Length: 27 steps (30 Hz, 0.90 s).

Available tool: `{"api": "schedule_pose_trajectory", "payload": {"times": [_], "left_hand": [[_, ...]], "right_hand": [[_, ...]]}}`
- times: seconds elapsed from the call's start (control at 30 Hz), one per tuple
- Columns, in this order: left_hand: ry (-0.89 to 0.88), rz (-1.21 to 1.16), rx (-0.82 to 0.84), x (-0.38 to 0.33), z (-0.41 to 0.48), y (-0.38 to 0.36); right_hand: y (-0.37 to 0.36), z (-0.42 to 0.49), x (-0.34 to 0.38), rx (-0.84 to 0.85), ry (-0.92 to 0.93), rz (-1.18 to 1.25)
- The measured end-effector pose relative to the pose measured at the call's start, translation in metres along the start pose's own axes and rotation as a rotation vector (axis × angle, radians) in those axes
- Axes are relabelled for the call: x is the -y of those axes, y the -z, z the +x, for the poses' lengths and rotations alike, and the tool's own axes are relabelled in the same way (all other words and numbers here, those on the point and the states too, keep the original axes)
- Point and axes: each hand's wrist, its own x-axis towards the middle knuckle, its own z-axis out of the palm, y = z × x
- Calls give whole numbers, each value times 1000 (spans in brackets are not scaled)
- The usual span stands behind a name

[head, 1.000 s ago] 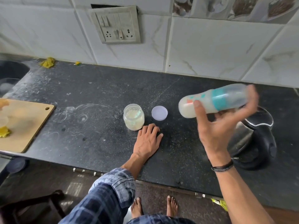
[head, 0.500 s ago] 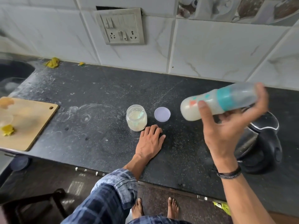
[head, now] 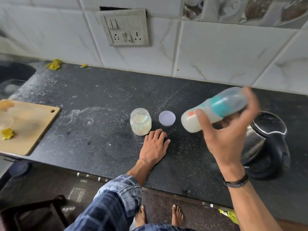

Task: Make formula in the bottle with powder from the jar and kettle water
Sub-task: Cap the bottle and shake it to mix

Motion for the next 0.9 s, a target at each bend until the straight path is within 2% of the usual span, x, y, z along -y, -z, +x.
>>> {"api": "schedule_pose_trajectory", "payload": {"times": [0.07, 0.2, 0.23, 0.3, 0.37, 0.47, 0.5, 0.63, 0.77, 0.8, 0.9], "left_hand": [[-2, 8, 5, -1, 1, 2], [1, -10, -14, -1, -2, 1], [-2, -13, -16, -1, -2, 1], [-3, 3, -17, -1, -1, 0], [-3, 3, -13, -1, 0, 1], [3, -3, -25, 0, -2, -1], [-1, -5, -31, 0, -2, -1], [-1, 3, -15, 0, -1, -1], [-2, -8, -16, 1, -1, -2], [-5, -8, -15, 1, -1, -2], [0, 4, -13, 1, 0, -2]], "right_hand": [[-1, 6, -3, -63, 119, 35], [-2, 6, -9, 98, -133, -91], [0, 5, -7, 72, -96, -56], [3, 10, 0, -77, 93, 73], [1, 11, -1, -123, 213, 55], [-2, 5, -1, 30, -25, -82], [-1, 2, -1, 52, -53, -78], [-2, 7, 2, -85, 120, 55], [-3, 4, -6, 91, -89, -124], [-1, 3, -5, 74, -84, -89], [0, 7, 0, -68, 78, 77]]}}
